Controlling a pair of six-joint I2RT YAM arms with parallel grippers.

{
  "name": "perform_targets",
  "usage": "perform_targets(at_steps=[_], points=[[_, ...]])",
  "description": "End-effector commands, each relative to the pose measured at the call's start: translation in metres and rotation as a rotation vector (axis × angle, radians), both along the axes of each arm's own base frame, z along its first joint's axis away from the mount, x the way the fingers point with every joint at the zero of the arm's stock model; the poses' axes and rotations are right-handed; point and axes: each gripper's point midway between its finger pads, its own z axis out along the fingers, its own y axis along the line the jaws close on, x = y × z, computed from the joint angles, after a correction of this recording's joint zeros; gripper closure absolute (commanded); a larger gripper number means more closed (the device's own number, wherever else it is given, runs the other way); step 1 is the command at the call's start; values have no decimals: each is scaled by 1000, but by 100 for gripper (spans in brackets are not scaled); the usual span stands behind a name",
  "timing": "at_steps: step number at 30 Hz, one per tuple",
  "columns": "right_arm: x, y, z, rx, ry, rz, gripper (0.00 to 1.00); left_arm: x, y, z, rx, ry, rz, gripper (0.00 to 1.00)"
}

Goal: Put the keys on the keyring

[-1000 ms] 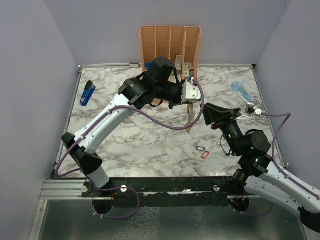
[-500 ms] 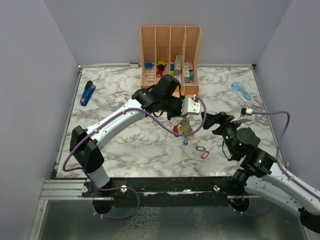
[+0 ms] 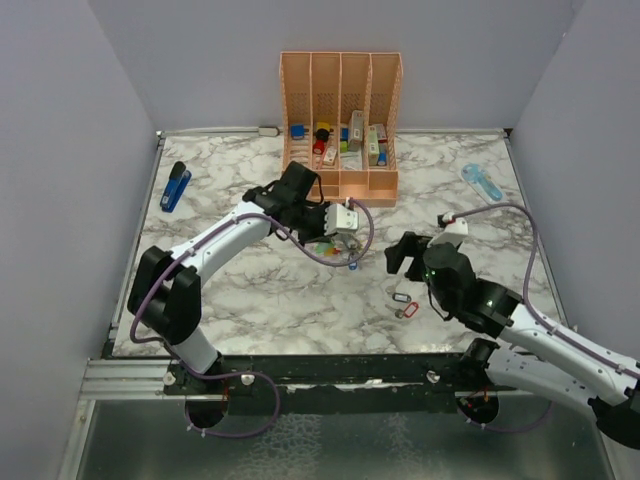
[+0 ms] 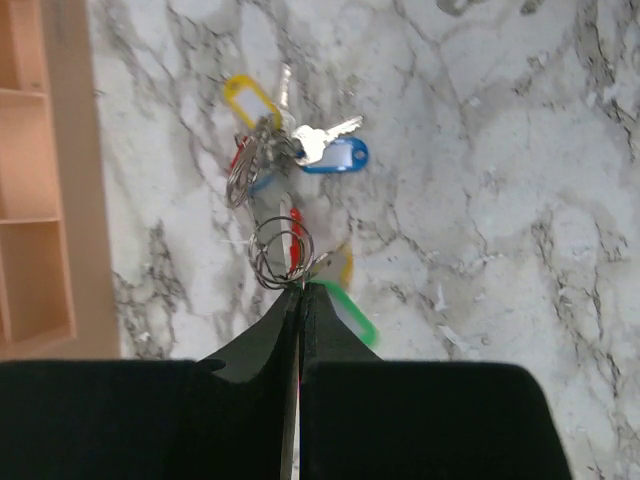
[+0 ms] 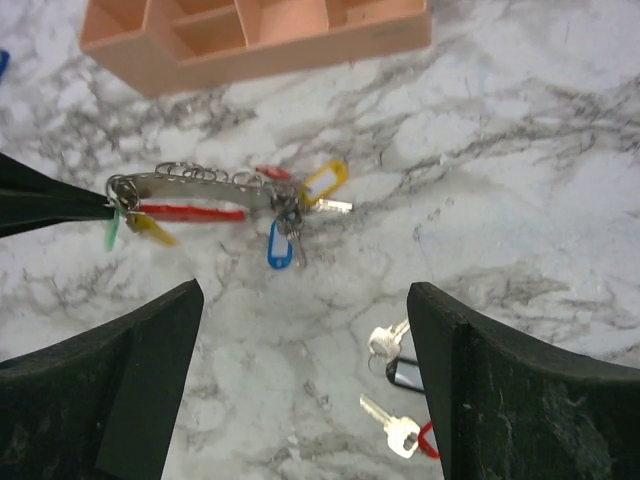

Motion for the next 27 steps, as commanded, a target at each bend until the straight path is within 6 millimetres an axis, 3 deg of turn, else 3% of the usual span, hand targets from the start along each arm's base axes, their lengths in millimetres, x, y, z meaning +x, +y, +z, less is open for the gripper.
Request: perform_targets(at_steps=[1, 6, 10, 15, 21, 27], points=[[-24, 22, -31, -29, 235, 113, 17, -9, 26, -27, 62, 10, -27, 98], [-44, 23, -68, -94, 474, 89, 25, 7, 52, -48, 97, 49, 30, 96], [-51, 15, -79, -148, 530, 71, 29, 7, 68, -58, 123, 79, 28, 96], [-54, 10, -93, -239, 585, 77, 35, 9, 90, -72, 186, 92, 36, 87], [-47, 18, -108, -325, 623, 108, 36, 26, 106, -68, 165, 80, 89, 71], [-33, 27, -101, -365, 570, 152, 39, 39, 111, -48, 101, 59, 123, 59]])
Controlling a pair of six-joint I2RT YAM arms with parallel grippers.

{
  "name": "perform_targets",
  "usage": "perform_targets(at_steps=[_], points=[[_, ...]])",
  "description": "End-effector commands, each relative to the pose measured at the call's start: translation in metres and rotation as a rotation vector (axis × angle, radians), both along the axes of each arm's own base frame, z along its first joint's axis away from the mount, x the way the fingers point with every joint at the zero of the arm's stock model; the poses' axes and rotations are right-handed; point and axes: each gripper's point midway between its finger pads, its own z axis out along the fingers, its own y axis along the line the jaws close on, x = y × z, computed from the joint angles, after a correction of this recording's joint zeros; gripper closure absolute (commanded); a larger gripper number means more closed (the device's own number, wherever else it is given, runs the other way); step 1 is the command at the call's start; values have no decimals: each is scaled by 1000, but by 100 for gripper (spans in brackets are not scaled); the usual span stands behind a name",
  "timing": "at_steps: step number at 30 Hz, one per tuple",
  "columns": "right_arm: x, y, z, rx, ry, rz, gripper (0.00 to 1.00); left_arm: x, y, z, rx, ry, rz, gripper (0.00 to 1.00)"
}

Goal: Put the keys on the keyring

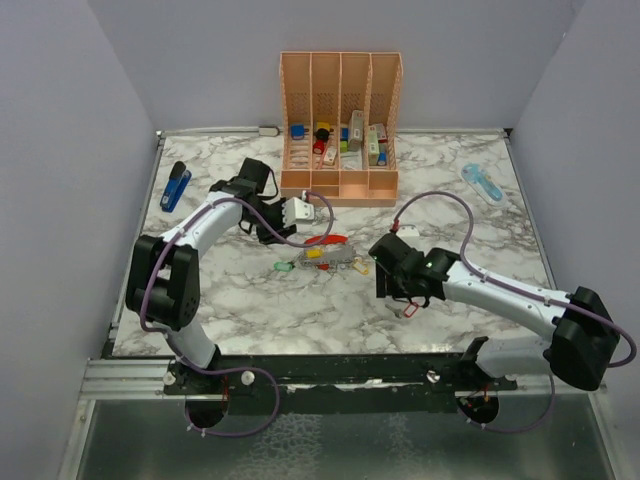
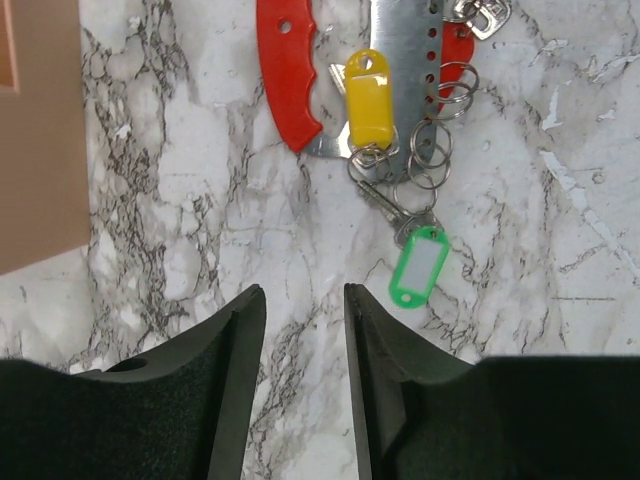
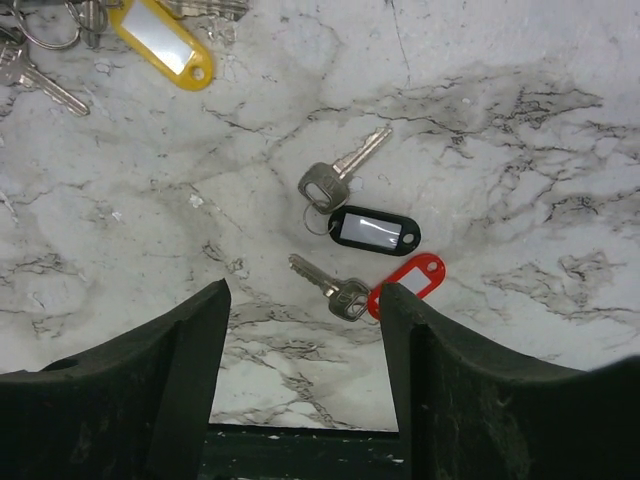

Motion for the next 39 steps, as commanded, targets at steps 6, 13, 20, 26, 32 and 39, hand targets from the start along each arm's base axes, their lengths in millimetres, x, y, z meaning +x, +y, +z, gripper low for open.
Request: perform_targets(at_steps=[6, 13, 20, 26, 32, 39], points=[[43, 69, 47, 212, -225, 250, 40, -9, -18, 26, -172, 21, -27, 54], [62, 116, 57, 327, -307, 381, 53, -37, -35, 18, -341, 16, -59, 54], [64, 114, 51, 312, -313, 378, 56, -53, -48, 6, -412, 2, -141, 54], [56, 91, 55, 299, -343, 326, 56, -52, -60, -15, -370, -77, -244, 54], [43, 71, 50, 301, -335, 274, 56, -50, -67, -44, -270, -141, -305, 55], [32, 51, 48, 308, -339, 218, 57, -43, -64, -56, -210, -164, -322, 63]])
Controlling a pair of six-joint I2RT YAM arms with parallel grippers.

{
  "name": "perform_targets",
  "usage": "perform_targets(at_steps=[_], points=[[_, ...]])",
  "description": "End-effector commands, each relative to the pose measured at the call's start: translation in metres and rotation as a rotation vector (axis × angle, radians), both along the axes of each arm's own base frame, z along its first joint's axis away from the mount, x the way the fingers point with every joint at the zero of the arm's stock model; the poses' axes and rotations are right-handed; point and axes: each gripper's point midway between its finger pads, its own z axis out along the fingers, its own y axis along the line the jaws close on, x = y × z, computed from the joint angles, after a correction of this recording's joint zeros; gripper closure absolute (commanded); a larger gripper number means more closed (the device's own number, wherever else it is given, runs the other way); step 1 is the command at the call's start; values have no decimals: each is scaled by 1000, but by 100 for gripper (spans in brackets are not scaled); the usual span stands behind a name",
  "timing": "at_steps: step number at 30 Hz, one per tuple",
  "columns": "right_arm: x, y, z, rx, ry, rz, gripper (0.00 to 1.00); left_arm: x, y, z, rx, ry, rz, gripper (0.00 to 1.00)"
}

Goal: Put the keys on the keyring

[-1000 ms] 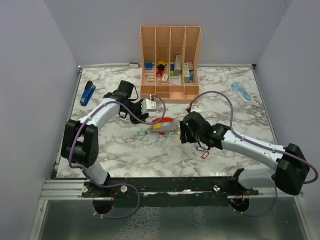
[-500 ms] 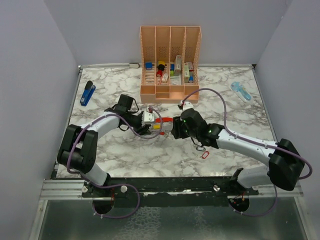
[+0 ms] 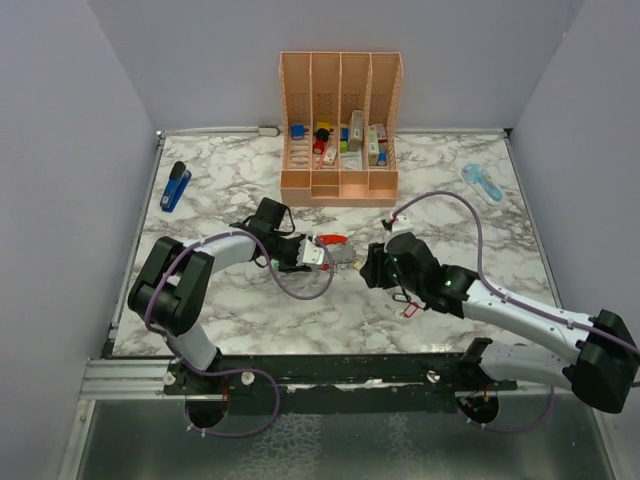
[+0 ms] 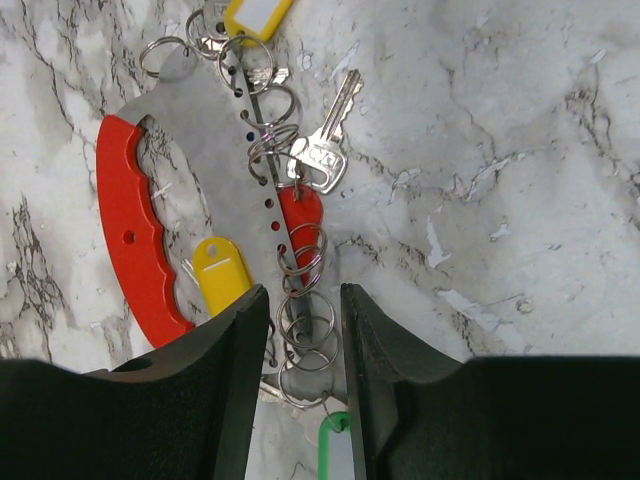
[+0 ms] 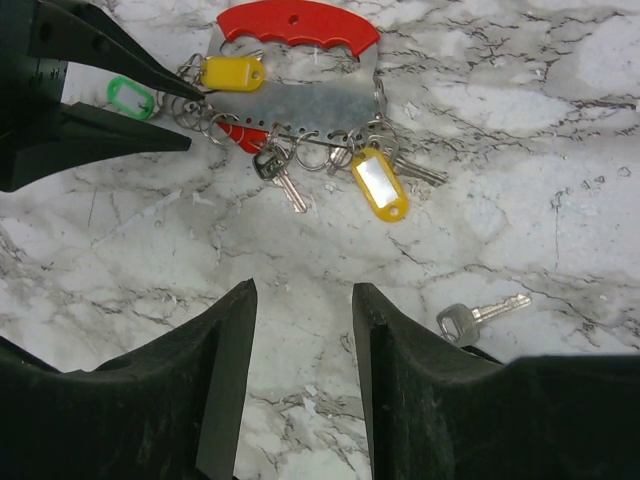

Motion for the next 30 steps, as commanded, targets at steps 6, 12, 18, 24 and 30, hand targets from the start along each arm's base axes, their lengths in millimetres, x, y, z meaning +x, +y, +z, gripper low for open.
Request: perform_targets(at_steps=[6, 12, 18, 24, 30], points=[[-8, -27, 5, 8, -15, -97, 56, 16, 4, -7, 54, -88, -12, 64], [-9, -31, 7, 17, -18, -114, 57, 15, 1, -14, 64, -67, -30, 67], [-10, -30, 3, 25, -8, -114, 57, 8, -4, -17, 82, -61, -66, 68], [-11, -31, 1, 30, -7, -115, 57, 5, -6, -19, 94, -54, -80, 75], [-12, -30, -3, 27, -3, -111, 57, 4, 0, -23, 128, -47, -69, 86]])
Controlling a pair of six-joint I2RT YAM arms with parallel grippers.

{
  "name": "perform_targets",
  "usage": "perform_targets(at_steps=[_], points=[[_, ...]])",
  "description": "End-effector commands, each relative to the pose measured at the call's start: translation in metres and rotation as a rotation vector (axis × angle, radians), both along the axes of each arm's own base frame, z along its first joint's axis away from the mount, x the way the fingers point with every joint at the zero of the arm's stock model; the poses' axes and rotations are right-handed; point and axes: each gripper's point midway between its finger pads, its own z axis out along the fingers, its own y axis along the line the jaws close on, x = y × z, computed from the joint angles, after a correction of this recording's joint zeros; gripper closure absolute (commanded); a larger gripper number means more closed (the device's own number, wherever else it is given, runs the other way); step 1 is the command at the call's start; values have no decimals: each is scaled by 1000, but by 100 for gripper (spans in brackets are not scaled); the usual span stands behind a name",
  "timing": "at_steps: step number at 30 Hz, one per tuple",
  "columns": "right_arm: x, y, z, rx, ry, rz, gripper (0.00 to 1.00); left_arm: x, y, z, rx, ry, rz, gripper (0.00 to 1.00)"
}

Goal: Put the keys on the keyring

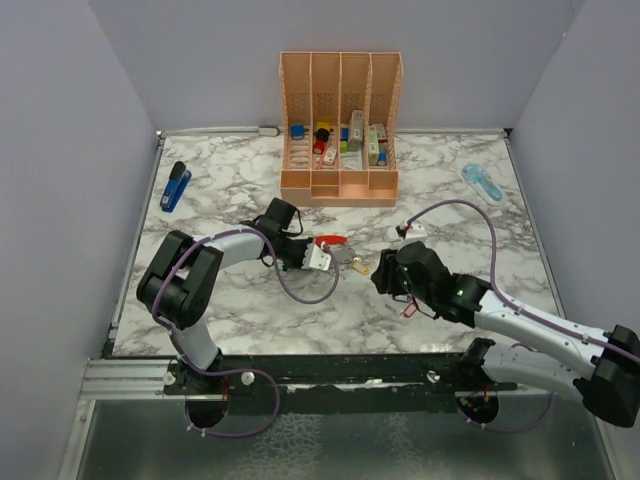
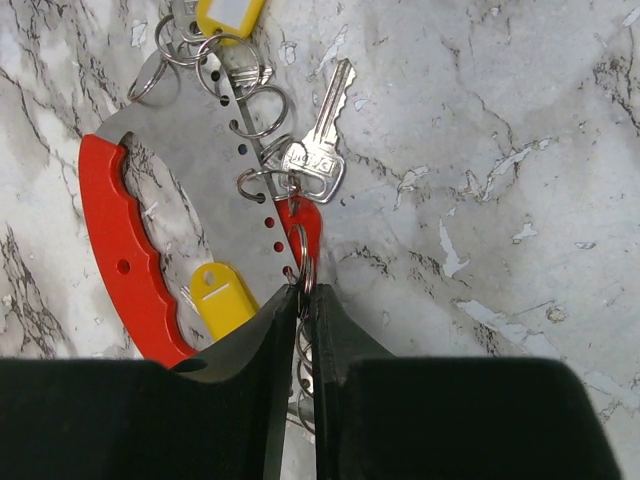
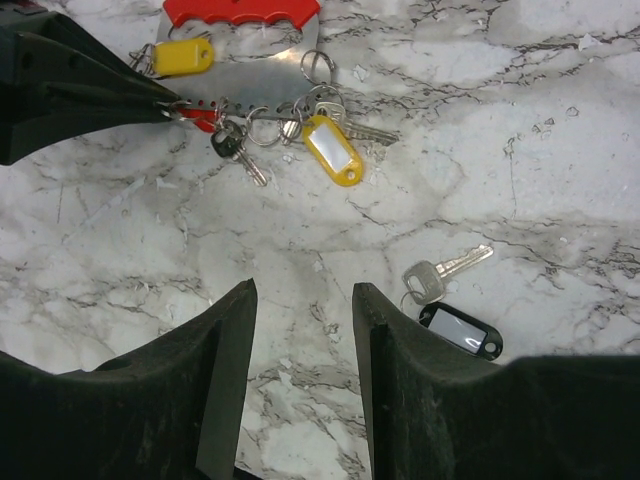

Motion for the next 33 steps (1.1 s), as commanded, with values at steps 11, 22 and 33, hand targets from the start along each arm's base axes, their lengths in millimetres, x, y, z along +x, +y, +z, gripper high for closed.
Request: perform_targets(at_steps=[11, 22, 33], points=[[3, 1, 4, 19, -27, -6, 55, 5, -5, 34, 6, 50, 17, 98], [-1, 0, 10, 43, -43, 10, 54, -24, -31, 90, -141, 275, -51, 98], [-6, 17, 32, 160, -118, 101, 54, -43, -33, 108, -187, 359, -98, 98]])
